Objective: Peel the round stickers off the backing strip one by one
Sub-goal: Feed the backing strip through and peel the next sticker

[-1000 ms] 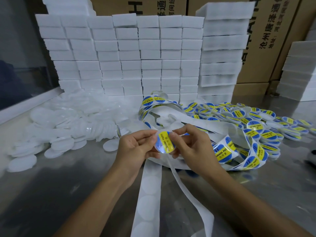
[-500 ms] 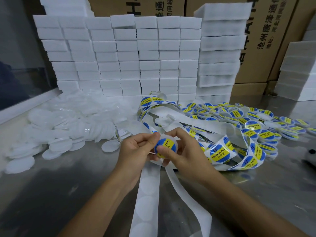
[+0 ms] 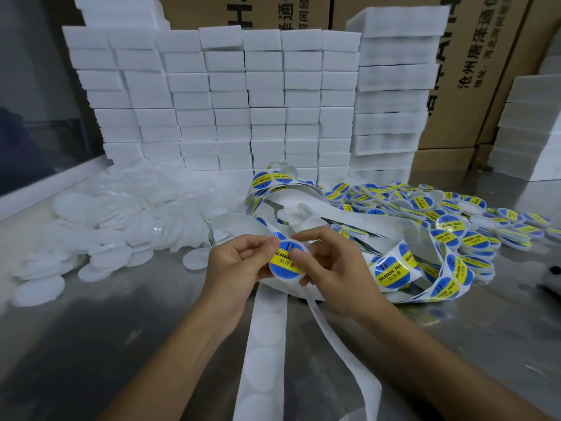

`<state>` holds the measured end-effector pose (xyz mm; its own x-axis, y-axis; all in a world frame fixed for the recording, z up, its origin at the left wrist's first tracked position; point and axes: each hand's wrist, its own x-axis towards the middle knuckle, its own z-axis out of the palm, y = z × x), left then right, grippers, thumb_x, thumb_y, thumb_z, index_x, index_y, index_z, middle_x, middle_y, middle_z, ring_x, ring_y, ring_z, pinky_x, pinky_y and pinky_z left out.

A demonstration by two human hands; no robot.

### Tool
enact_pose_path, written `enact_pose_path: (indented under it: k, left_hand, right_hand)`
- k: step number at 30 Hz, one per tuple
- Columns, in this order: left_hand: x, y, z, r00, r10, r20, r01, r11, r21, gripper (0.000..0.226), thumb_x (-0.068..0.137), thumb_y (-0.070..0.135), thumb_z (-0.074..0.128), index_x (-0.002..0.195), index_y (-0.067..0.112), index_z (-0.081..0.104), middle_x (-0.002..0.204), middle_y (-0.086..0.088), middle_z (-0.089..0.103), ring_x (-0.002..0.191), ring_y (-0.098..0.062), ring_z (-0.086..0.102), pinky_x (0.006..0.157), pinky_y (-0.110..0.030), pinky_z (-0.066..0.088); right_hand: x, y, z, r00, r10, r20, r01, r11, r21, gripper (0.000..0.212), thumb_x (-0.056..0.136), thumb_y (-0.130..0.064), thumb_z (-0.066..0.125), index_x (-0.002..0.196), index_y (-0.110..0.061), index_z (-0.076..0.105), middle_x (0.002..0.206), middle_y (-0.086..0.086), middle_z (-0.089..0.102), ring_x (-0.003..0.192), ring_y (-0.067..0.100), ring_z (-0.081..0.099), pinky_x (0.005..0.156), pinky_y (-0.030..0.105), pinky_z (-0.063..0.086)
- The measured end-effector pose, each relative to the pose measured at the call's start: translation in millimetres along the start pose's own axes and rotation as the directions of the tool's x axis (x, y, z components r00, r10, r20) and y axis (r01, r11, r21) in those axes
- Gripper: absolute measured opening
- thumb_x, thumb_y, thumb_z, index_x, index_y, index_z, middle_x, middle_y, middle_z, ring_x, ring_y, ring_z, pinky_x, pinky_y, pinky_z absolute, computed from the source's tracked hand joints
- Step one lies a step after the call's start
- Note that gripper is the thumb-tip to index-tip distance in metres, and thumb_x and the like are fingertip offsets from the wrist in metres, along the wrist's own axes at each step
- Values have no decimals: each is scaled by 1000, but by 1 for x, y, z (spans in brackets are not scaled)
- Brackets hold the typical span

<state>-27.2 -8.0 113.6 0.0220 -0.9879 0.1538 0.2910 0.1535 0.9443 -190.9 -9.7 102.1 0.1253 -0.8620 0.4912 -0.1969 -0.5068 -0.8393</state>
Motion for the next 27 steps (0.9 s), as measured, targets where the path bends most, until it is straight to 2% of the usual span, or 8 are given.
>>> enact_pose_path:
  k: [3,5,9,13,17,20,24,27]
  left_hand:
    - [-1,0,1,998,-15,64,14,1000,24,31,71,23,72,97,6,72,89,-13,76,79,-25,74,62,-26,57]
    - [0,-1,0,999,3,49,-5,999,39,24,75,17,73,96,6,72,88,-14,76,78,-26,74,61,-27,58]
    - [1,-1,-1,999,36,-16,-35,999,25,23,72,16,75,92,5,70,83,-17,75,71,-27,74,58,-27,57]
    - [1,-2,0,999,46,14,-47,999,20,29,69,23,75,91,3,71,82,-19,75,70,-26,73,59,-27,57]
    - [5,-8,-1,987,147,-57,-128,957,262,7,80,23,78,77,18,73,69,-7,73,58,-18,68,55,-24,56]
    - [10,-17,-7,966,209,-152,-108,861,498,20,73,32,83,68,20,67,62,1,67,54,-23,64,52,-32,55]
    - [11,-21,-9,968,124,-220,-8,886,463,34,66,37,86,79,14,64,70,5,68,42,-23,61,42,-29,53]
    - [11,-22,-7,978,56,-200,43,888,458,34,68,37,86,87,17,65,73,9,69,41,-19,61,42,-26,53]
  right_hand:
    - [1,2,0,997,12,-80,-8,999,49,9,96,-15,61,97,-21,68,80,1,74,58,22,67,53,29,54]
    - [0,3,-1,994,-36,-101,32,998,-46,11,91,-18,68,102,-20,70,90,-10,72,71,16,69,58,24,54]
    - [-3,2,-2,965,-262,31,255,895,-367,48,74,-32,85,117,-19,69,117,-6,60,107,2,59,83,16,49]
    - [1,0,-8,954,-286,90,297,858,-419,47,74,-40,84,115,-22,71,113,-6,66,107,3,60,89,18,47]
    - [24,3,-33,986,-165,-1,151,906,-396,41,72,-43,83,107,-26,72,107,-12,68,100,4,61,79,14,44]
    - [56,13,-63,985,-72,-155,-11,879,-477,34,77,-47,77,105,-28,71,102,-16,67,96,5,60,76,20,47]
    - [101,34,-104,956,-17,-292,-182,747,-640,33,80,-43,78,102,-20,70,114,5,61,99,19,59,79,30,45]
    - [123,51,-125,945,43,-324,-278,626,-729,32,81,-42,77,94,-14,68,104,10,62,89,23,58,72,31,43]
